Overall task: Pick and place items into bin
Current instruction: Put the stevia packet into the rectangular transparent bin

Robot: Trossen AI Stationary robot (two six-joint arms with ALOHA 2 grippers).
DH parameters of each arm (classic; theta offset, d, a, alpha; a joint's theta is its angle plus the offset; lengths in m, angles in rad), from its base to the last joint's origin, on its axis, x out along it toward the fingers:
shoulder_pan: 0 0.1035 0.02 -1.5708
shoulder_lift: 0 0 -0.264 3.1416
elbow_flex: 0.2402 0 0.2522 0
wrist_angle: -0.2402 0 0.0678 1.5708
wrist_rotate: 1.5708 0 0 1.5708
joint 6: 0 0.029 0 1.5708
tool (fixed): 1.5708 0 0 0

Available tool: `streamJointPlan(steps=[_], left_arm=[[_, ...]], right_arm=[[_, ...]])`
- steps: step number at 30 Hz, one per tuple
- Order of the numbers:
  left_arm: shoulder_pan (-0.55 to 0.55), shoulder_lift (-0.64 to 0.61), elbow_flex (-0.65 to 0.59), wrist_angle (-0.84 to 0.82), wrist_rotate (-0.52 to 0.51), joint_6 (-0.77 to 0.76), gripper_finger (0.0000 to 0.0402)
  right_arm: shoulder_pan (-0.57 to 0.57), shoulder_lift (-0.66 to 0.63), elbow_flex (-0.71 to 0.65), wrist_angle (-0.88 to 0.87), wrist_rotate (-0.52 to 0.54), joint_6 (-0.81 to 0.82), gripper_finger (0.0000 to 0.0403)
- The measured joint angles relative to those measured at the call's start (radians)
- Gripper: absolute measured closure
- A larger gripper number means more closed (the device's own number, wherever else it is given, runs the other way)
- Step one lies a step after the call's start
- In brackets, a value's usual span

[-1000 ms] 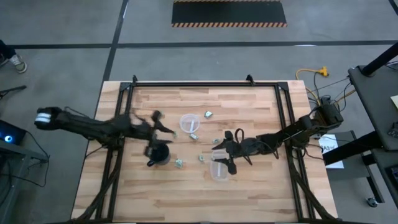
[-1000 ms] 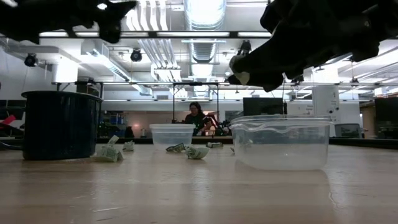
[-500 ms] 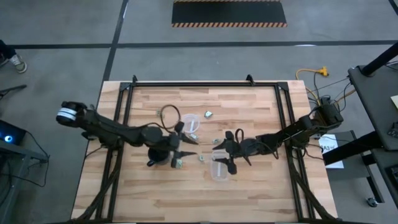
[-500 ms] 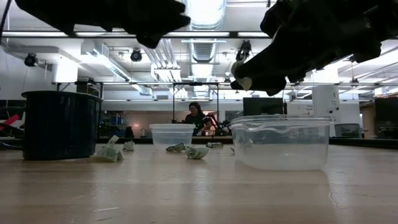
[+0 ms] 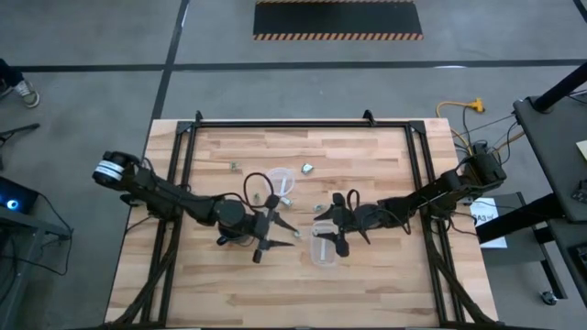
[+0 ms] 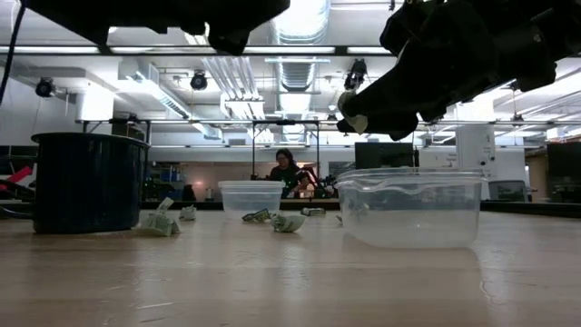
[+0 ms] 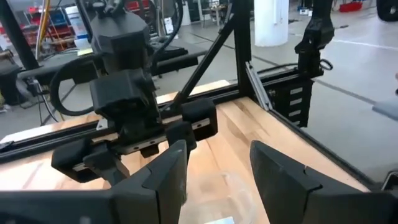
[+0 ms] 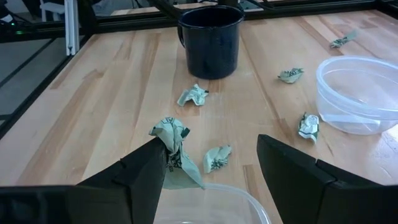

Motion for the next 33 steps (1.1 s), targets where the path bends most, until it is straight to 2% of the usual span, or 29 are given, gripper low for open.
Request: streamJointPlan(steps=[7, 11, 17, 22, 28, 33], left_arm=[[0.000, 0.139, -0.001, 0.174, 0.004, -0.002, 0.0240], [0.004, 0.201, 0.013, 0.284, 0.037, -0.060, 0.0240], [0.022, 0.266, 0.074, 0.270, 0.108, -0.135, 0.0240], [0.028, 0.327, 0.112, 0.269, 0.123, -0.161, 0.0240], [0.034, 0.365, 0.129, 0.269, 0.119, -0.163, 0.0240], [0.038, 0.366, 0.126, 0.269, 0.074, -0.164, 0.0240]], right_arm=[[0.000, 0.000, 0.000, -0.003, 0.028, -0.003, 0.0166], [0.000, 0.000, 0.000, -0.003, 0.029, -0.003, 0.0165], [0.000, 0.000, 0.000, -0.005, 0.026, -0.003, 0.0165], [0.000, 0.000, 0.000, -0.005, 0.026, -0.003, 0.0165], [0.000, 0.000, 0.000, -0.005, 0.025, -0.003, 0.0165], [0.000, 0.000, 0.000, -0.006, 0.025, -0.003, 0.0165]])
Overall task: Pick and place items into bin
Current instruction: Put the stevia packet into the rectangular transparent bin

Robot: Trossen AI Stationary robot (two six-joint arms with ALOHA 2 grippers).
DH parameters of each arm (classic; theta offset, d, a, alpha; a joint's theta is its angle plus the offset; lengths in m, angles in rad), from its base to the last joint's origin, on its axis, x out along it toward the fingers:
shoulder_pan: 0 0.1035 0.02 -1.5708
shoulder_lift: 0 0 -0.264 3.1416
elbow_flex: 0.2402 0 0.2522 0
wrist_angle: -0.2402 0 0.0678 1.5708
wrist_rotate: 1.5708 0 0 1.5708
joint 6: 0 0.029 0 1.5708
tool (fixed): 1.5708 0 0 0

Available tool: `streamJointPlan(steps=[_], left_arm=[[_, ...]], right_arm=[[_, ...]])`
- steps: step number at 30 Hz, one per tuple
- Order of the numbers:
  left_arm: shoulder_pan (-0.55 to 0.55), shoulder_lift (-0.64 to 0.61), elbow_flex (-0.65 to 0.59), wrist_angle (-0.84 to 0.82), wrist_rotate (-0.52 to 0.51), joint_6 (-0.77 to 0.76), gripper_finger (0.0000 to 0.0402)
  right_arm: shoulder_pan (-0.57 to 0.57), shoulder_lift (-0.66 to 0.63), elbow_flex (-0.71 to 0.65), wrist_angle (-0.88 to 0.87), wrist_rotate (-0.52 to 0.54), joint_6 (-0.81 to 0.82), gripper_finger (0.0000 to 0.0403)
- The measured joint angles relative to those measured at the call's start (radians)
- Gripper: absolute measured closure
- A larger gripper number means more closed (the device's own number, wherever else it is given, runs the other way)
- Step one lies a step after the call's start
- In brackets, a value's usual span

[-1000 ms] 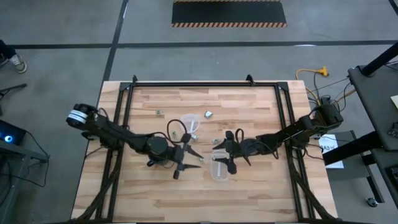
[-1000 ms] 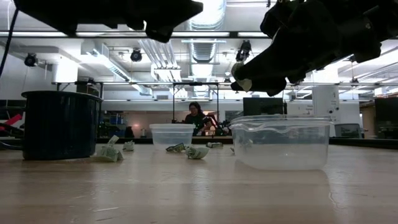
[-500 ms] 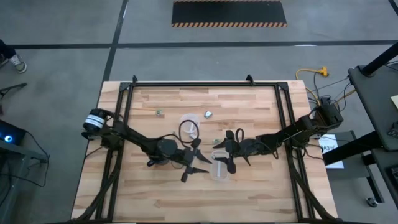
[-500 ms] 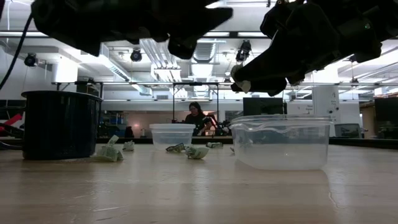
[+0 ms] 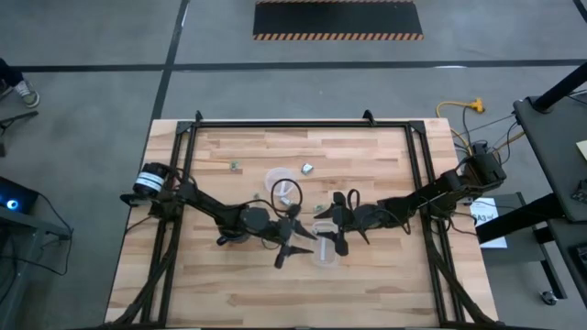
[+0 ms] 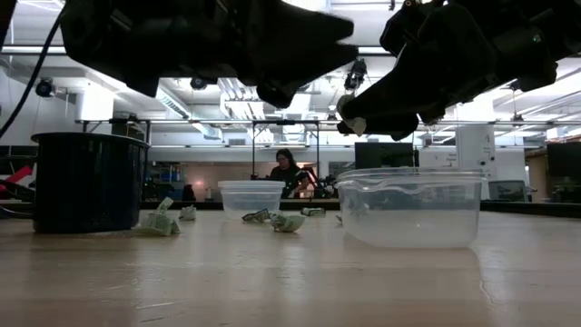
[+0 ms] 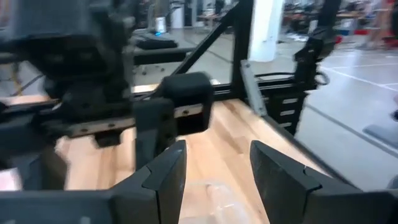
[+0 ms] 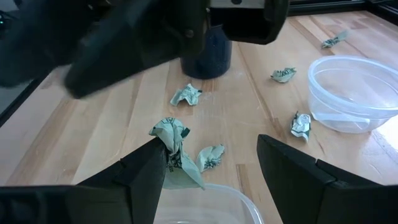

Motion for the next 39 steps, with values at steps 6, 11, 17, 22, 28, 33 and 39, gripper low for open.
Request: streamJointPlan(steps=[6, 11, 17, 22, 28, 33, 39], left_arm=[[0.005, -0.001, 0.006, -0.085, -0.057, -0.013, 0.0240], [0.008, -0.002, 0.010, -0.097, -0.059, -0.001, 0.0240], [0.009, -0.003, 0.011, -0.097, -0.059, -0.015, 0.0240], [0.010, -0.003, 0.012, -0.098, -0.059, -0.021, 0.0240], [0.012, -0.004, 0.010, -0.105, -0.059, -0.025, 0.0240], [0.012, -0.004, 0.011, -0.105, -0.058, -0.025, 0.0240], [0.012, -0.004, 0.011, -0.105, -0.058, -0.025, 0.0240]], right_arm=[[0.000, 0.000, 0.000, 0.000, 0.000, 0.000, 0.0165], [0.000, 0.000, 0.000, 0.000, 0.000, 0.000, 0.0165], [0.000, 0.000, 0.000, 0.000, -0.002, 0.002, 0.0165], [0.007, 0.000, 0.000, 0.000, -0.005, 0.010, 0.0165], [0.023, 0.000, 0.000, 0.000, -0.006, 0.010, 0.0165], [0.024, 0.000, 0.000, 0.001, -0.004, 0.009, 0.0165], [0.024, 0.000, 0.000, 0.001, -0.003, 0.009, 0.0165]])
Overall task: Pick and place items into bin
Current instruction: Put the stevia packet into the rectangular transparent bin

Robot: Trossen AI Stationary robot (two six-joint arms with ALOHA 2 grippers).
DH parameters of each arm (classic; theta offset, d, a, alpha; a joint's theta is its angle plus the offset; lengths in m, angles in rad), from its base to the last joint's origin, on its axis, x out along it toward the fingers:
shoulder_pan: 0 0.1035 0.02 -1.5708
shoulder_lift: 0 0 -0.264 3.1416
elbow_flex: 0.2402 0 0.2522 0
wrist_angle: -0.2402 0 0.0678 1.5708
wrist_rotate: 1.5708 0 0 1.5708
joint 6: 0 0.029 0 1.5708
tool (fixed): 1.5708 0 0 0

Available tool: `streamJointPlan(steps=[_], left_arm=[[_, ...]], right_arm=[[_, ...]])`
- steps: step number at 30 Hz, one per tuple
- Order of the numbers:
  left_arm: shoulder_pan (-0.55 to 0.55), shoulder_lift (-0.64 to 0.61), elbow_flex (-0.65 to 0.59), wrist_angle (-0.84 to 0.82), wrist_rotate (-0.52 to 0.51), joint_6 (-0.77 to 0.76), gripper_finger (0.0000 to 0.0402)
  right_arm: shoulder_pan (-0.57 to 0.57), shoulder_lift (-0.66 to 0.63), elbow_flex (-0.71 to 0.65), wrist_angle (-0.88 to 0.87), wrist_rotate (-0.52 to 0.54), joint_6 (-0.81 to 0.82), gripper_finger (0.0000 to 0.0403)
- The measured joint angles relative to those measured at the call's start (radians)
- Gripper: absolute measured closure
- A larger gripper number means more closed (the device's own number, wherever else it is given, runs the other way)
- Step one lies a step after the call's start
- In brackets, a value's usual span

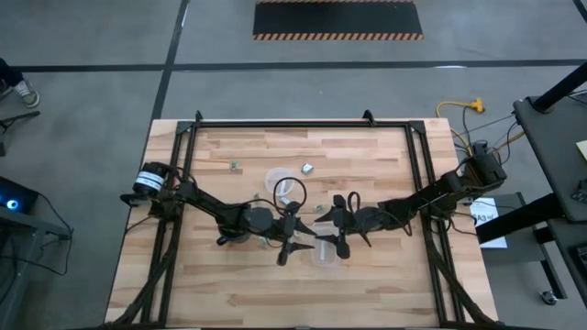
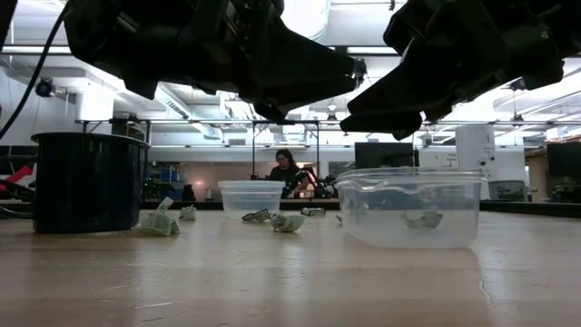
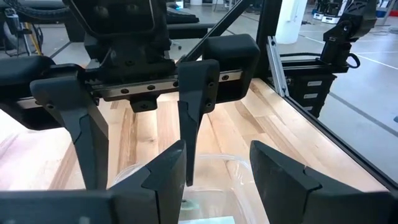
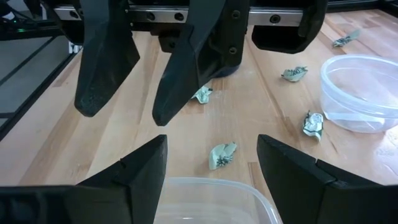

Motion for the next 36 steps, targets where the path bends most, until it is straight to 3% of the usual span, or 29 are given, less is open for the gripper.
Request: streamJointPlan(steps=[8, 15, 21, 25, 36], left_arm=[[0.000, -0.004, -0.002, 0.000, 0.000, 0.006, 0.0240], [0.000, -0.086, -0.045, -0.006, -0.002, 0.054, 0.0240], [0.010, -0.245, -0.136, -0.129, -0.114, 0.086, 0.0240], [0.023, -0.361, -0.244, -0.126, -0.192, 0.082, 0.0240], [0.084, -0.698, -0.540, -0.059, -0.225, 0.080, 0.0240]], right_arm=[[0.000, 0.000, 0.000, 0.000, 0.001, -0.002, 0.0165], [0.000, 0.000, 0.000, -0.001, 0.000, -0.032, 0.0165], [0.000, 0.000, -0.001, -0.005, 0.001, -0.032, 0.0165], [0.000, 0.000, -0.001, -0.008, 0.001, -0.032, 0.0165], [-0.001, 0.000, -0.001, -0.007, 0.003, -0.032, 0.0167]])
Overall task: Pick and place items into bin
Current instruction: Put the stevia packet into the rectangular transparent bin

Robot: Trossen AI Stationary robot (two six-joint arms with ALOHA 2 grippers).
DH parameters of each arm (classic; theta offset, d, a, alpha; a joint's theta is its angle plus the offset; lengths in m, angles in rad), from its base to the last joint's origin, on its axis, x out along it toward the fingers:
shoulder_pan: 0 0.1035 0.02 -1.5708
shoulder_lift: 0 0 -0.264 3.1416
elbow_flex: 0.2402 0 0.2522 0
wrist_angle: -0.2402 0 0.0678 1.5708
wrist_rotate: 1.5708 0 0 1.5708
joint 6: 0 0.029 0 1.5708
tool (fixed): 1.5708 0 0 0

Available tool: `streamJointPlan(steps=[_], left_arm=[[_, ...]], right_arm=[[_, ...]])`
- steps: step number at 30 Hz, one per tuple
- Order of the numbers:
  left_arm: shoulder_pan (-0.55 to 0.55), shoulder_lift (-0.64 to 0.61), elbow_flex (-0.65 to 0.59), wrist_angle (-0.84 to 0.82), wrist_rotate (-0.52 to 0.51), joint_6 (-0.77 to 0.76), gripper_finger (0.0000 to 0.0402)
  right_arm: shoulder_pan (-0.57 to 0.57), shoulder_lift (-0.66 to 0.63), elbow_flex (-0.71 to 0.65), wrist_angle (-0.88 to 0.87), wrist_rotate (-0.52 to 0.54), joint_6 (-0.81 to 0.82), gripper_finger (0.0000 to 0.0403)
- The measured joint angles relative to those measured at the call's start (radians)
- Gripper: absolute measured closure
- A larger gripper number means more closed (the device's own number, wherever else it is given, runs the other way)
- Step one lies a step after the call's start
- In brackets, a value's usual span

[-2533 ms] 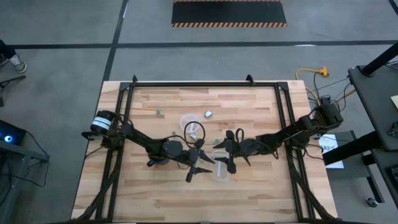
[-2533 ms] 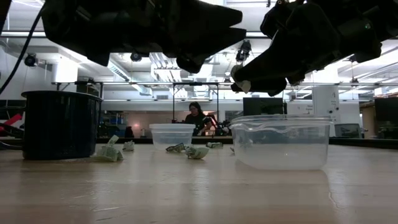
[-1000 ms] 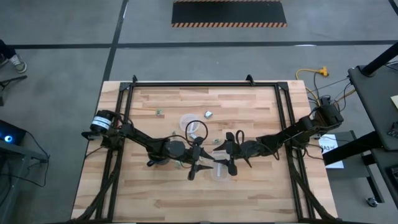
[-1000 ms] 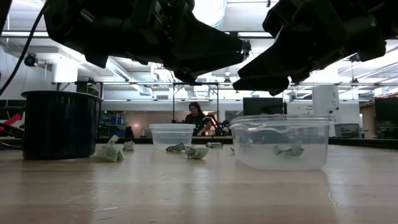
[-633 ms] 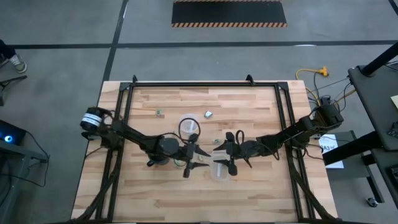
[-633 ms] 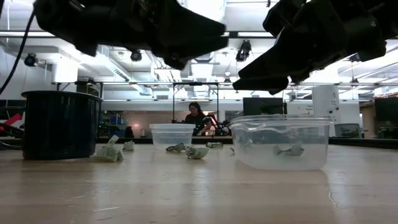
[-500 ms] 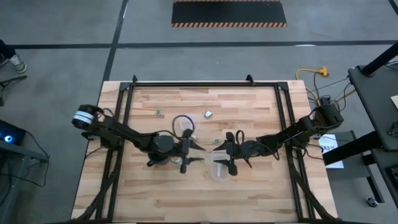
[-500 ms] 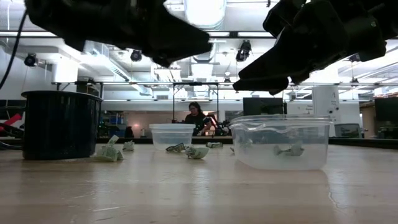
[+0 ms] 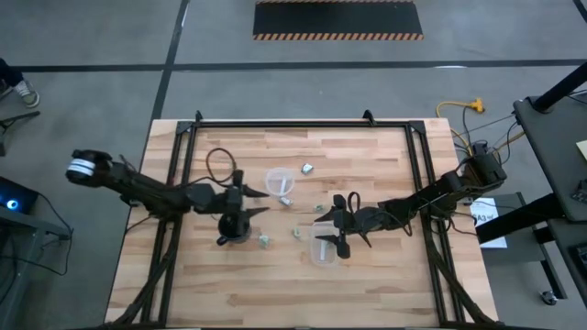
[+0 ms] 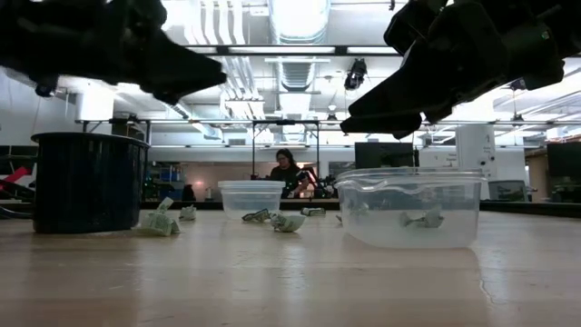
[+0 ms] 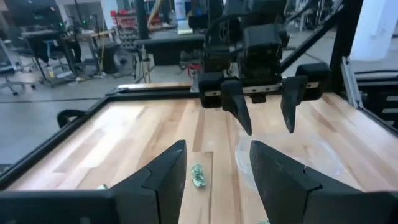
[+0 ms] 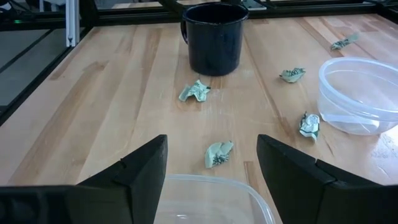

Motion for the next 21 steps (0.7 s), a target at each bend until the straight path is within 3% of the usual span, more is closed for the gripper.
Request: streamJointPlan(steps=[15, 21], left_arm=[[0.017, -0.408, -0.243, -0.012, -0.078, 0.000, 0.0240], [0.017, -0.530, -0.263, -0.132, -0.080, 0.000, 0.0240]], right_arm=[[0.000, 0.000, -0.002, 0.000, 0.000, 0.000, 0.0172], [0.000, 0.000, -0.004, 0.000, 0.000, -0.003, 0.0174]])
